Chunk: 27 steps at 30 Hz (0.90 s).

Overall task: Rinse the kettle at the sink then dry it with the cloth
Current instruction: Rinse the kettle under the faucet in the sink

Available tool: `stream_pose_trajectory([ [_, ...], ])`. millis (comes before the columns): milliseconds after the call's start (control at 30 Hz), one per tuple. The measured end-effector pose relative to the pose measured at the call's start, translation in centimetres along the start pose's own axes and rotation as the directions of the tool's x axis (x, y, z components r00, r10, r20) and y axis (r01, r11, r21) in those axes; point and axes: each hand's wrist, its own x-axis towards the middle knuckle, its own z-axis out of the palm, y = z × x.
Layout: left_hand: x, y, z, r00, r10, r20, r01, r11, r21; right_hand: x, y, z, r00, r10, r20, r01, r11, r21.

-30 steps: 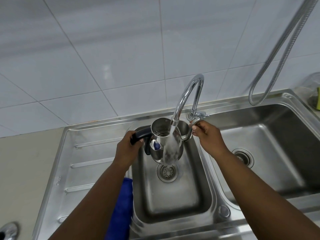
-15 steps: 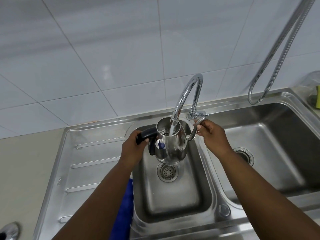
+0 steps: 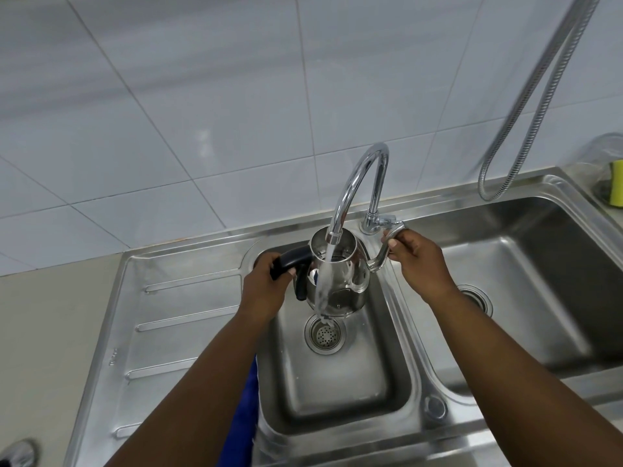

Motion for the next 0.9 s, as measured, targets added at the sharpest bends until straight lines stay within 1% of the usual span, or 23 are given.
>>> stream_pose_trajectory([
  [100,0.1,0.1,0.2,1.0,0.018,0.004,-0.018,1.0,0.012,0.1,-0.1,-0.1,1.0,0.006,-0.005,-0.006,1.0,-0.002],
  [333,-0.4,0.1,0.3,0.995,0.096,0.024,-0.098,0.988,0.12,0.4,0.3,-0.6,1.0,-0.026,-0.005,0.026,0.999,-0.032],
  [400,-0.4,0.2,0.4,0.994,0.106,0.027,-0.109,0.984,0.138,0.4,0.1,-0.8,1.0,-0.019,-0.004,0.019,1.0,0.016],
  [467,-0.5,0.3,0.4,0.994,0.109,0.032,-0.112,0.982,0.153,0.3,0.0,-1.0,1.0,0.014,-0.027,-0.011,0.993,0.113],
  [533,-0.5,0.4,0.3,0.994,0.103,0.029,-0.107,0.982,0.154,0.4,-0.1,-1.2,0.995,0.049,-0.084,-0.033,0.983,0.183],
  [567,-0.6,0.4,0.3,0.994,0.103,0.026,-0.105,0.983,0.149,0.6,0.0,-1.3,0.992,0.052,-0.118,-0.032,0.985,0.169],
  [600,-0.6,0.4,0.2,0.994,0.105,0.024,-0.108,0.983,0.146,0.8,0.2,-1.4,0.989,0.036,-0.141,-0.022,0.994,0.103],
  [633,-0.6,0.4,0.2,0.994,0.107,0.024,-0.109,0.983,0.146,0.9,0.4,-1.5,0.99,0.003,-0.141,-0.003,1.0,-0.001],
  [700,-0.6,0.4,0.1,0.994,0.101,0.03,-0.104,0.984,0.142,1.3,0.8,-1.5,0.991,-0.087,-0.101,0.063,0.972,-0.225],
  [733,-0.6,0.4,0.0,0.995,0.097,0.03,-0.1,0.985,0.139,1.6,1.0,-1.5,0.988,-0.132,-0.076,0.104,0.947,-0.304],
  [800,-0.6,0.4,-0.1,0.995,0.091,0.028,-0.094,0.986,0.137,2.2,1.0,-1.4,0.981,-0.192,-0.037,0.16,0.896,-0.415],
  [900,-0.6,0.3,-0.3,0.996,0.08,0.034,-0.084,0.987,0.138,3.3,0.8,-1.5,0.97,-0.229,-0.078,0.161,0.854,-0.494],
])
